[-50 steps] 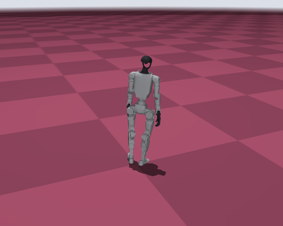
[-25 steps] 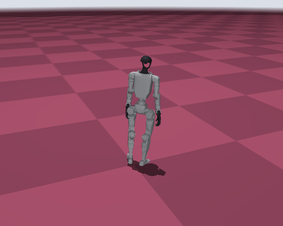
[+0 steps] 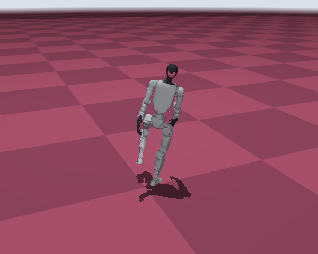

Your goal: Upper body actions

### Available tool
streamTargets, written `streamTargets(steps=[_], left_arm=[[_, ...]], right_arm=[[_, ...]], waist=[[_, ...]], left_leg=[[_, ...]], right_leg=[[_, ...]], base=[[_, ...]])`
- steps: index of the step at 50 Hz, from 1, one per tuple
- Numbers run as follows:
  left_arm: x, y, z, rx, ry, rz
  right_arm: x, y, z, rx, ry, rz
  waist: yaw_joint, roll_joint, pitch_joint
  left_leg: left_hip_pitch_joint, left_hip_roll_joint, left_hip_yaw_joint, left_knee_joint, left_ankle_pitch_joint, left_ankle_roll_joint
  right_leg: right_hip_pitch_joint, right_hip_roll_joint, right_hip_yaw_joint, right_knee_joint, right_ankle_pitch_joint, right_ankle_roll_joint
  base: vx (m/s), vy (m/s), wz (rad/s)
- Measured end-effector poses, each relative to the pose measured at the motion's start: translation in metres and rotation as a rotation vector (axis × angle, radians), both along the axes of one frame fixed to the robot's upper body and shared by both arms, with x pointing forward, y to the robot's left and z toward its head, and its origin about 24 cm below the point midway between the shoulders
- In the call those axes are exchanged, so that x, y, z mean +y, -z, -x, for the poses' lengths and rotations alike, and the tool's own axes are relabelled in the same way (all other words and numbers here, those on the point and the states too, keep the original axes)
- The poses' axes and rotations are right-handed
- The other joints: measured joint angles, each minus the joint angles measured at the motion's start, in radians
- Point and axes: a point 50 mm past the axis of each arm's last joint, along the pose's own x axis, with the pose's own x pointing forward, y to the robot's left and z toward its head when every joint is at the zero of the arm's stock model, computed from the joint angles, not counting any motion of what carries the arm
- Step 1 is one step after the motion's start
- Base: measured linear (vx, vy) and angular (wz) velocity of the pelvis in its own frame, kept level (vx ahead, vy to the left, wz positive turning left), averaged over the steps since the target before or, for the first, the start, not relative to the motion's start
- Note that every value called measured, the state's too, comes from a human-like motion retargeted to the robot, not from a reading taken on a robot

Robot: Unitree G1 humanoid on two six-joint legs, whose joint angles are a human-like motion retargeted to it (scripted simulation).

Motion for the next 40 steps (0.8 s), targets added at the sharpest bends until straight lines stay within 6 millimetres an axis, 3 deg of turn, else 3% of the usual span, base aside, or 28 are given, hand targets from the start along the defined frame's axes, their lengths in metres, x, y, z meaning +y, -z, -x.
streamTargets(steps=[5,9,13,16,18,20,25,30,40], left_arm=[[0.002,-0.001,0.004,0.002,0.069,-0.011],[-0.001,0.004,-0.010,-0.039,0.007,-0.046],[-0.004,0.009,-0.027,-0.103,-0.102,-0.108],[-0.001,0.012,-0.036,-0.143,-0.176,-0.153],[0.004,0.014,-0.042,-0.171,-0.209,-0.191],[0.010,0.015,-0.047,-0.195,-0.219,-0.227],[0.019,0.017,-0.059,-0.222,-0.168,-0.231],[0.034,0.020,-0.086,-0.319,-0.088,-0.264],[0.027,0.017,-0.069,-0.247,-0.205,-0.223]], right_arm=[[0.011,-0.029,-0.036,-0.151,-0.160,0.007],[0.007,-0.028,-0.035,-0.192,-0.248,0.139],[0.004,-0.004,-0.004,-0.089,-0.242,0.155],[-0.001,0.021,0.037,0.061,-0.175,0.123],[-0.005,0.035,0.065,0.163,-0.125,0.103],[-0.012,0.045,0.091,0.259,-0.083,0.098],[-0.027,0.058,0.139,0.414,-0.064,0.146],[-0.032,0.060,0.150,0.419,-0.025,0.158],[-0.024,0.060,0.146,0.361,-0.083,0.129]], waist=[[0.038,-0.006,-0.008],[0.027,-0.012,-0.032],[-0.006,-0.025,-0.079],[-0.033,-0.024,-0.125],[-0.050,-0.002,-0.149],[-0.085,0.021,-0.174],[-0.186,0.047,-0.222],[-0.173,0.024,-0.206],[-0.145,-0.025,-0.206]], left_leg=[[-0.059,-0.012,-0.001,0.060,-0.030,0.000],[0.021,-0.052,0.007,-0.066,-0.047,-0.013],[0.180,-0.136,0.016,-0.339,-0.024,-0.036],[0.335,-0.190,0.023,-0.636,0.019,-0.037],[0.454,-0.209,0.033,-0.876,0.051,-0.083],[0.577,-0.210,0.148,-1.054,-0.055,-0.092],[0.614,-0.247,0.138,-1.239,-0.080,-0.043],[0.614,-0.280,0.117,-1.254,-0.093,-0.019],[0.649,-0.333,0.126,-1.267,-0.133,0.025]], right_leg=[[-0.006,-0.013,0.003,0.003,-0.004,-0.005],[-0.002,-0.019,-0.022,0.004,-0.017,-0.001],[0.005,-0.035,-0.047,0.002,-0.033,0.017],[0.009,-0.027,-0.058,-0.003,-0.044,0.027],[0.014,0.008,-0.064,-0.004,-0.054,0.028],[0.015,0.036,-0.085,0.000,-0.066,0.033],[0.011,0.044,-0.135,0.000,-0.089,0.059],[0.009,0.021,-0.135,-0.007,-0.080,0.079],[0.005,-0.016,-0.091,0.024,-0.074,0.110]], base=[[0.00,0.00,0.00],[0.05,0.00,0.32],[0.12,0.05,0.37],[0.15,0.10,0.23],[0.11,0.12,0.15],[0.08,0.19,0.36],[-0.01,0.22,0.58],[-0.16,0.21,0.03],[-0.09,0.16,-0.21]])
